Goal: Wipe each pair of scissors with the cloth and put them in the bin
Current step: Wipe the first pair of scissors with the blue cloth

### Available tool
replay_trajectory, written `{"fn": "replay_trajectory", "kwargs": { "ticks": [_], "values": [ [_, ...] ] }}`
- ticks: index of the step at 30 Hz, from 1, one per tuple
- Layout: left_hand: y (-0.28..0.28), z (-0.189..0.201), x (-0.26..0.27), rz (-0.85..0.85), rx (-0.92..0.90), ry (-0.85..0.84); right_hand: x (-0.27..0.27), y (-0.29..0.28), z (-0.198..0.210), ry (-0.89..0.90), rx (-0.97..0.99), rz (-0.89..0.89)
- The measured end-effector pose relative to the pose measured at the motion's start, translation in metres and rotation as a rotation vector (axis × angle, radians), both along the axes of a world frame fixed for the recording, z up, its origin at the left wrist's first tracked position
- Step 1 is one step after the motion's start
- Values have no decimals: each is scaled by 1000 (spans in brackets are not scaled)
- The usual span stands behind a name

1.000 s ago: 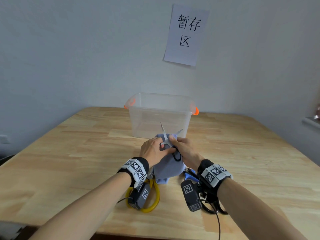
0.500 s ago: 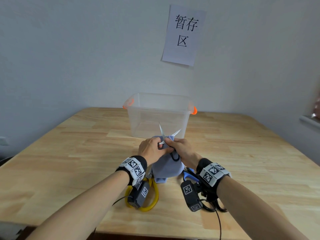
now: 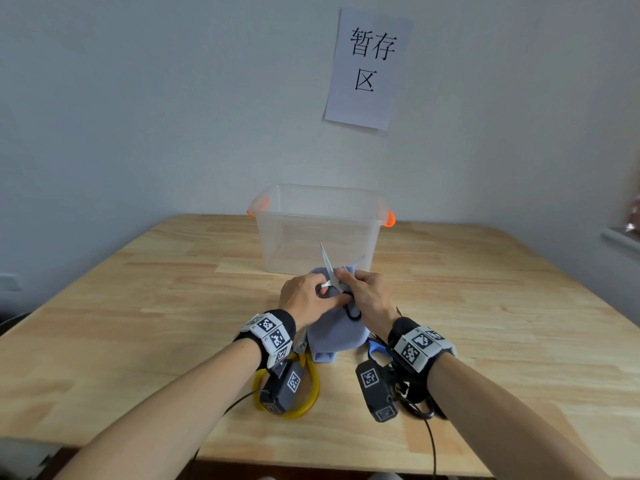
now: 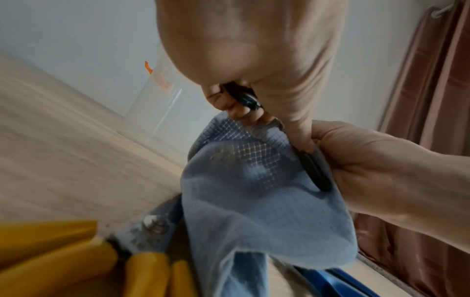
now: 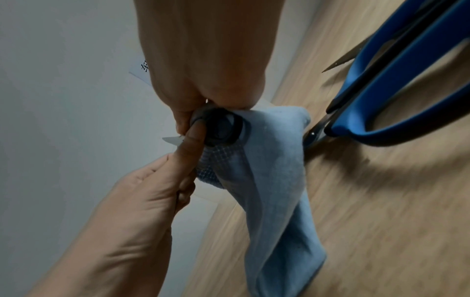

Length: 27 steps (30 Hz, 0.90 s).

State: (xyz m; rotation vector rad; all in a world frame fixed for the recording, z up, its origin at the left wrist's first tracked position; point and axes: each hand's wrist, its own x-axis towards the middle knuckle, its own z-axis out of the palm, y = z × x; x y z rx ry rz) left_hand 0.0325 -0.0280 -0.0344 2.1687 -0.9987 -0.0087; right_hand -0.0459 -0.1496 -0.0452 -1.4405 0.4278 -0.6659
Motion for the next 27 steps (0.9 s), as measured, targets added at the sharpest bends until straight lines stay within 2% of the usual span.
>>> {"fn": "replay_trajectory", "kwargs": {
  "ticks": [15, 22, 27],
  "values": [
    [0, -1, -4, -17, -43, 15, 6, -7, 2, 36, 82, -120],
    [-3, 2, 4, 6, -45, 39, 1, 2, 6, 117, 62, 57],
    [2, -3, 9, -9, -34, 76, -1, 1, 2, 103, 131, 143]
  ]
}}
